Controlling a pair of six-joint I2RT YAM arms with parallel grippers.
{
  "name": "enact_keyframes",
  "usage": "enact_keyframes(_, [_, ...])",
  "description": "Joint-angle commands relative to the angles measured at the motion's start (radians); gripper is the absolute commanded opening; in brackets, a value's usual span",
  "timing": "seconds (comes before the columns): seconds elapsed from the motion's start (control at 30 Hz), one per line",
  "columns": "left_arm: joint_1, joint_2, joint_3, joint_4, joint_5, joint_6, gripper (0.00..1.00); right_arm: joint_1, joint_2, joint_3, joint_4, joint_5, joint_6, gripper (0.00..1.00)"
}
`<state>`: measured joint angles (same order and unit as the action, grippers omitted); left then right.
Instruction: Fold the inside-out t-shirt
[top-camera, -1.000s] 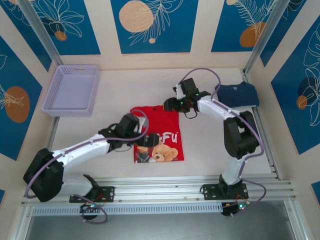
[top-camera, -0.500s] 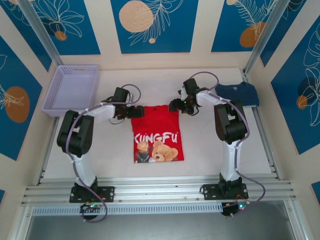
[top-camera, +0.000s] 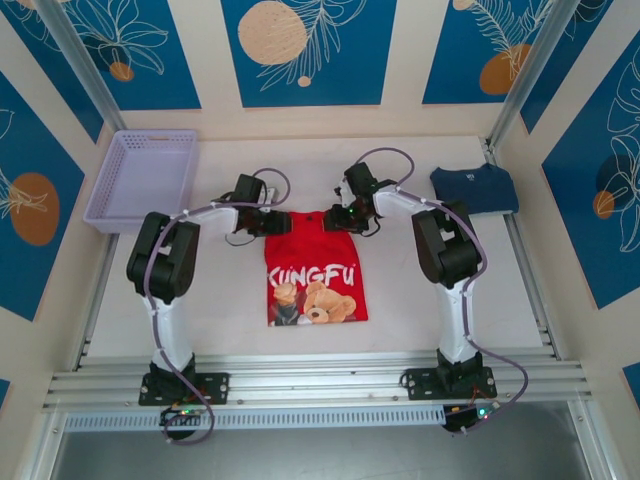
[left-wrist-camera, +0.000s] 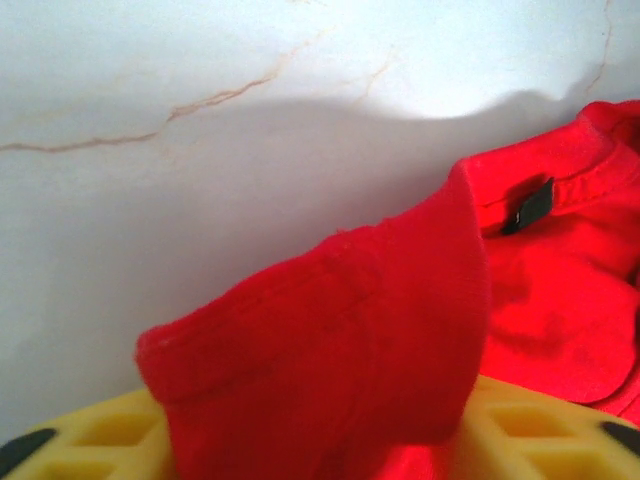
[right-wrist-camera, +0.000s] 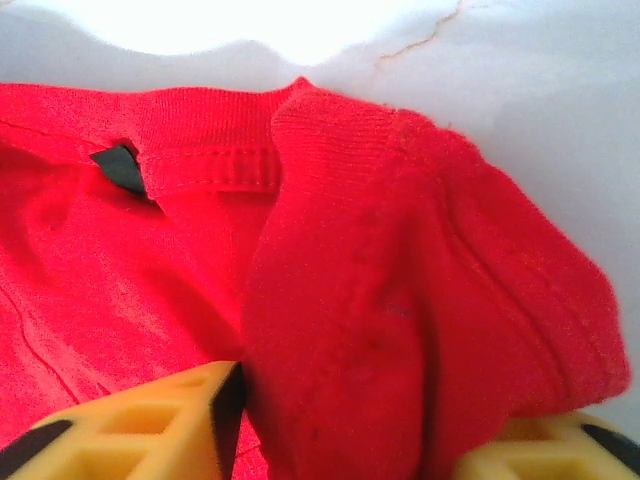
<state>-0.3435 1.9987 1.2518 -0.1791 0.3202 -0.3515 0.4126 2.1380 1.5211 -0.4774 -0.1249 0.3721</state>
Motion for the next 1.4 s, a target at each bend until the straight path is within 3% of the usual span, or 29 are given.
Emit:
enact_keyframes(0.0, [-0.047,0.066,-0.023,0.012,0.123,0.002,0.42,0.0,0.046,0.006,0.014,-0.024,0.028,0.38])
enact_keyframes(0.17, [-0.046,0.08,-0.023,0.048,0.152,0.003,0.23,-0.006,0.044,-0.028,0.108,-0.053,0.056,0.19])
enact_keyframes(0.27, [-0.036,0.074,-0.018,0.058,0.148,0.009,0.02,-0.016,0.017,-0.058,0.168,-0.063,0.08,0.13])
enact_keyframes(0.3, [-0.029,0.065,-0.019,0.064,0.141,0.009,0.0,-0.022,0.0,-0.074,0.193,-0.064,0.086,0.11])
enact_keyframes(0.4, [-0.003,0.028,-0.026,0.083,0.14,0.013,0.0,-0.046,-0.067,-0.128,0.265,-0.069,0.105,0.01])
enact_keyframes(0.63, [0.021,-0.023,0.057,0.134,0.134,0.011,0.0,-0.08,-0.184,-0.172,0.457,-0.096,0.131,0.0])
enact_keyframes(0.93, [0.068,0.038,0.6,-0.087,0.097,0.045,0.0,-0.166,-0.167,0.183,0.436,-0.159,0.107,0.0])
enact_keyframes(1.03, [0.067,0.028,0.699,-0.128,0.099,0.044,0.0,-0.169,-0.179,0.272,0.381,-0.167,0.055,0.0])
enact_keyframes(1.17, [0.067,-0.049,0.583,-0.094,0.115,0.047,0.0,-0.165,-0.227,0.22,0.378,-0.199,0.023,0.0])
enact_keyframes(1.37, [0.043,-0.272,0.123,0.094,0.159,-0.019,0.0,-0.132,-0.393,-0.125,0.417,-0.214,0.047,0.0])
